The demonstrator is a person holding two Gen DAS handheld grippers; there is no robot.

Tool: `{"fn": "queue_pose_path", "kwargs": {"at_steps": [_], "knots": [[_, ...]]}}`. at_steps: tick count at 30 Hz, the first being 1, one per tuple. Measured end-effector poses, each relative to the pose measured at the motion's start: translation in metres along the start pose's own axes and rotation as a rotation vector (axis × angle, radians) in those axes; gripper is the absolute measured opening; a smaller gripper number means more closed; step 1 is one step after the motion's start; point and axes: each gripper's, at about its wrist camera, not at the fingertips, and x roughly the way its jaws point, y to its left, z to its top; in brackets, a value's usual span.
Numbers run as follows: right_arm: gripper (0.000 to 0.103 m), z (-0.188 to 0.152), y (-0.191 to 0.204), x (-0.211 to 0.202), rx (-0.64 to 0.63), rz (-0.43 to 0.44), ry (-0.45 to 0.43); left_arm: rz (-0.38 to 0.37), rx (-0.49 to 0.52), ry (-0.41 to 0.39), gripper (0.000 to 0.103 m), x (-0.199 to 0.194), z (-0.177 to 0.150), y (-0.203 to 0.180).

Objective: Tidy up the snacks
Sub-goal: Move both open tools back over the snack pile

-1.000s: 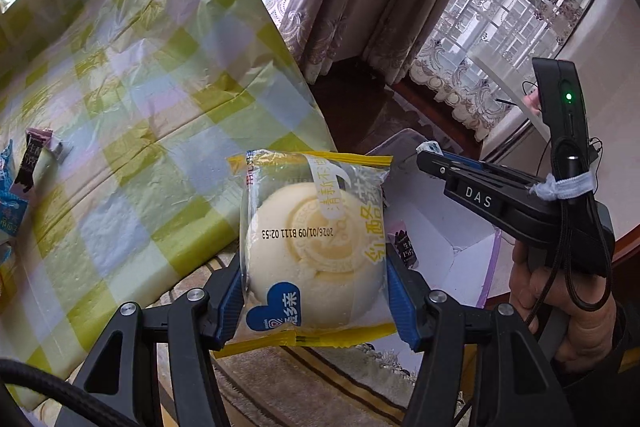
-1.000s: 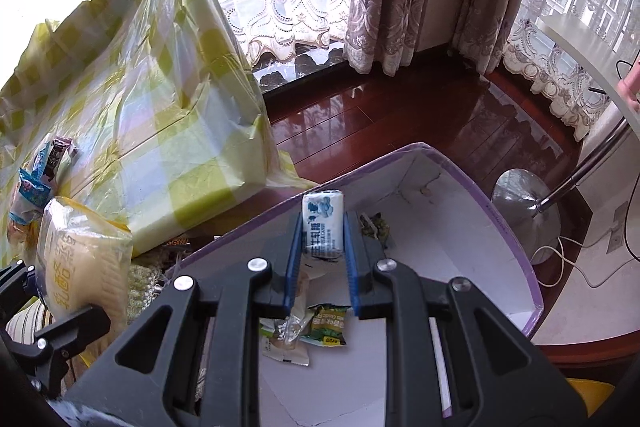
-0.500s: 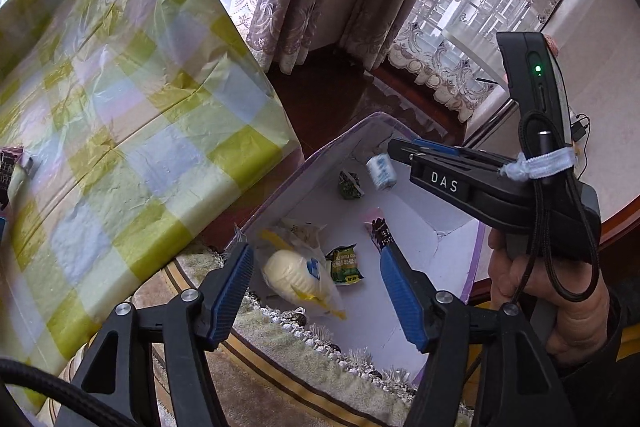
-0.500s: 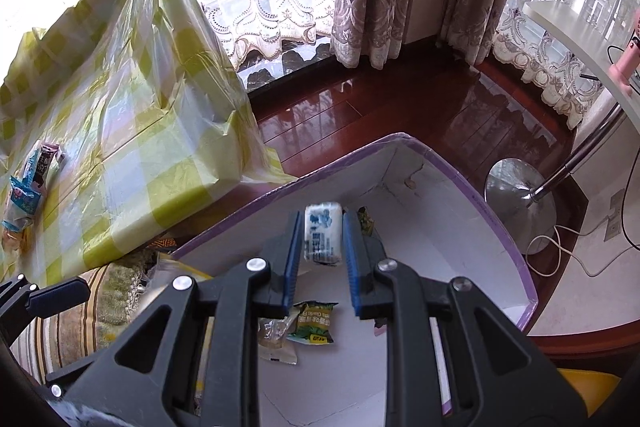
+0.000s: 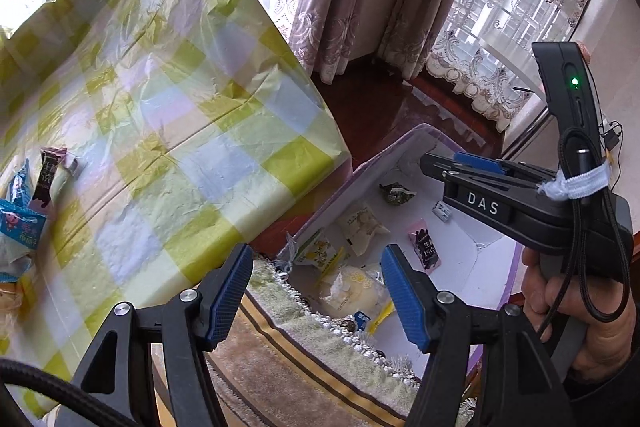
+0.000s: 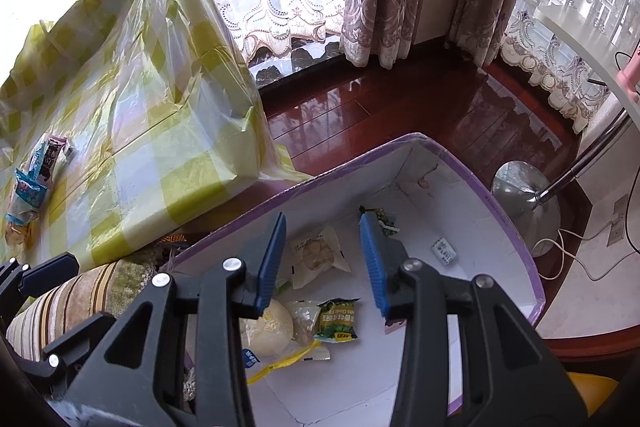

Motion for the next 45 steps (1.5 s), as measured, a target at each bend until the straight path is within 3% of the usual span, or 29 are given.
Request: {"fn": "queue_pose_path", "kwargs": {"at_steps": [8,12,16,27,33,38,41,45], "knots": [[0.046,0.003,0.021,-0.004,-0.04,0.015,-0.002,0.117,-0.022,-0.049,0.068,-0.011,0.001,0.021],[0.046,0.004,0.04,-0.006,-0.063,0.035,-0.004,0.134,-0.061,-0.07,0.068,-0.016,0.002,0.039],[0.055,0.006,0.064,-0.008,-0.098,0.068,-0.01,0.153,-0.119,-0.097,0.068,-0.024,0.001,0.064],[0.055,0.01,0.137,-0.012,-0.191,0.154,-0.023,0.268,-0.361,-0.212,0.068,-0.064,-0.013,0.163],[0.065,0.011,0.179,-0.013,-0.244,0.214,-0.025,0.374,-0.535,-0.278,0.068,-0.093,-0.032,0.232],[0.069,0.011,0.212,-0.014,-0.285,0.261,-0.02,0.445,-0.64,-0.273,0.07,-0.101,-0.048,0.285],[0.073,0.011,0.23,-0.014,-0.304,0.292,-0.013,0.451,-0.675,-0.251,0.076,-0.096,-0.056,0.304],[0.076,0.008,0.252,-0.011,-0.314,0.334,-0.001,0.378,-0.71,-0.212,0.076,-0.081,-0.065,0.32]]}}
